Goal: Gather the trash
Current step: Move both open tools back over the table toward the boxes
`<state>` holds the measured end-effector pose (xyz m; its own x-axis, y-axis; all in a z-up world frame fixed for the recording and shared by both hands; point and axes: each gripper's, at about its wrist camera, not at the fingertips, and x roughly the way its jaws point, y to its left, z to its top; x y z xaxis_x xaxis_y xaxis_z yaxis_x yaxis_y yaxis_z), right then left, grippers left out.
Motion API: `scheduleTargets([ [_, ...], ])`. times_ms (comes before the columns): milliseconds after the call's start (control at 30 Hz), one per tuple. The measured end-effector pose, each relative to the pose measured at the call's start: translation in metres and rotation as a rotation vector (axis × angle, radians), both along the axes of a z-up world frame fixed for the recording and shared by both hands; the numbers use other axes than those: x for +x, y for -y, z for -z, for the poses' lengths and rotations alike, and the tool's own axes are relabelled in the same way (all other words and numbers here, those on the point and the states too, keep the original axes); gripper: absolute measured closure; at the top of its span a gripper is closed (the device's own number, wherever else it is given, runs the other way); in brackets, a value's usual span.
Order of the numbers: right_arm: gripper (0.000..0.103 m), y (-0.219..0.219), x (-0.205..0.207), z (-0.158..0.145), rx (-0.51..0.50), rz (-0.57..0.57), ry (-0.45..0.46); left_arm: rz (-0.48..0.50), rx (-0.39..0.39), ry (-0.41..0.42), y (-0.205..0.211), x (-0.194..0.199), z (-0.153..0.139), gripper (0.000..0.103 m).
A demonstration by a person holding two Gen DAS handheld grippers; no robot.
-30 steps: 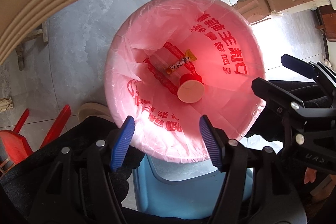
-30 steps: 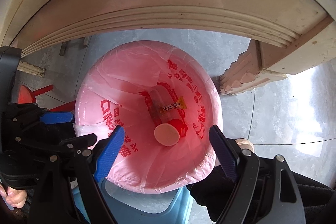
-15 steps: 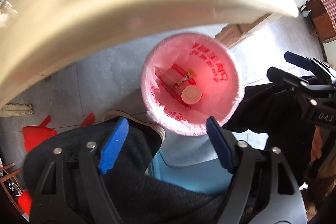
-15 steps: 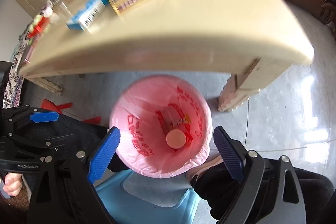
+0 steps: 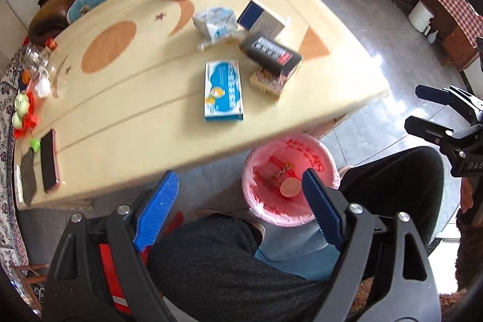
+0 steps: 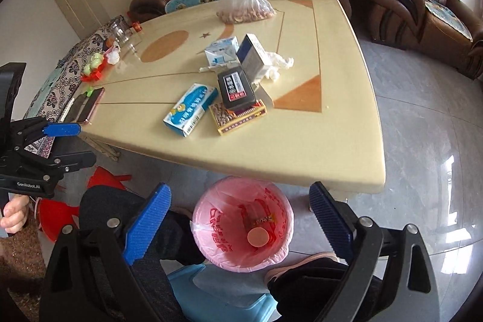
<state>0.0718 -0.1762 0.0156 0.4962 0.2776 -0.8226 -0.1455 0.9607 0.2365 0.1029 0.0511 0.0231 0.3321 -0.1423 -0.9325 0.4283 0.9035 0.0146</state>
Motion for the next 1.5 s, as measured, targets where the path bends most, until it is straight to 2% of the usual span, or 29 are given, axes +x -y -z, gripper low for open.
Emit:
scheduleTargets([
  [167, 0.012, 0.000, 0.018, -0.043, 0.070, -0.058, 0.006, 0.022, 0.002, 0.022, 0.006, 0.017, -0.043, 0.021],
  [267, 0.012, -0.001, 0.029, -0.064, 0.086, -0.085, 0.010, 0.026, 0.003, 0.022, 0.008, 0.028, -0.059, 0.021],
  [467, 0.012, 0.000, 0.054, -0.098, 0.113, -0.114, 0.031, 0.016, 0.037, 0.001, 0.010, 0.051, -0.073, 0.020],
  [600, 0.012, -0.005, 0.068, -0.111, 0.074, -0.142, 0.043, 0.032, 0.054, -0.012, 0.015, 0.059, -0.078, 0.020],
  [933, 0.012, -0.014, 0.104, -0.104, 0.065, -0.190, 0.004, 0.054, 0.100, -0.050, 0.025, 0.083, -0.064, 0.020],
  [1500, 0.012, -0.025, 0.160, -0.061, 0.050, -0.228, -0.091, 0.077, 0.136, -0.142, 0.037, 0.122, -0.021, 0.020],
])
